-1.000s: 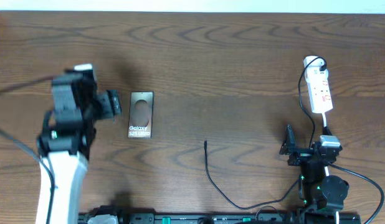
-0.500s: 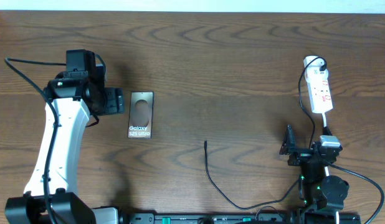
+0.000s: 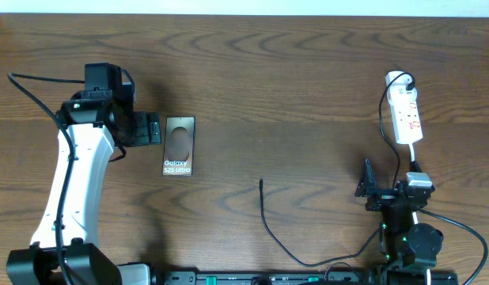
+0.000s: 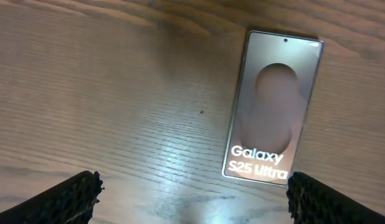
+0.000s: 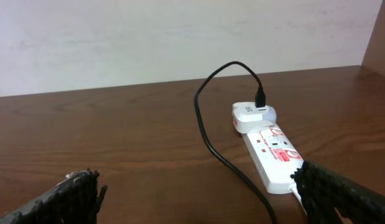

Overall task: Plug charger to phone and switch on socket
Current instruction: 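Move the left gripper forward above the silver phone, then lower the left gripper over the phone and close on its sides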

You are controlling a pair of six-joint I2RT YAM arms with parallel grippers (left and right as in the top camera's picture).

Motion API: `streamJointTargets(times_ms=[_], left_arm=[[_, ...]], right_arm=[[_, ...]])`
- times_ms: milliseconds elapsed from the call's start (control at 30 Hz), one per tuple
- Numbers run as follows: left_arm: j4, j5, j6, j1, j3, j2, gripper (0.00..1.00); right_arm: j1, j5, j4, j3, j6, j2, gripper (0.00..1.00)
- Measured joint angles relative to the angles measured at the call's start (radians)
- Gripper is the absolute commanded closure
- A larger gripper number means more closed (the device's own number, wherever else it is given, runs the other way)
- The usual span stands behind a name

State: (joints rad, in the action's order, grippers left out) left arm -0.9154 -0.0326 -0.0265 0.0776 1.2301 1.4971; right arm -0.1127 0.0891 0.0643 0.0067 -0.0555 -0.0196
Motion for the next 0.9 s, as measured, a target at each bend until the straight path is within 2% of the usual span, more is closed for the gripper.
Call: streamJointTargets(times_ms=[367, 733, 900], left_arm=[[-0.001, -0.045, 0.000, -0.077, 0.000, 0.006, 0.02], [0.003, -0.048, 0.000, -0.118, 0.001, 0.190, 0.02], [0.012, -0.048, 0.000, -0.146, 0.001, 0.221, 0.02]], right_arm=[[0.000, 0.000, 0.000, 0.000, 0.000, 0.000, 0.01], [0.000, 0.000, 0.000, 0.000, 0.000, 0.000, 0.01], [0.000, 0.000, 0.000, 0.000, 0.000, 0.000, 0.01]])
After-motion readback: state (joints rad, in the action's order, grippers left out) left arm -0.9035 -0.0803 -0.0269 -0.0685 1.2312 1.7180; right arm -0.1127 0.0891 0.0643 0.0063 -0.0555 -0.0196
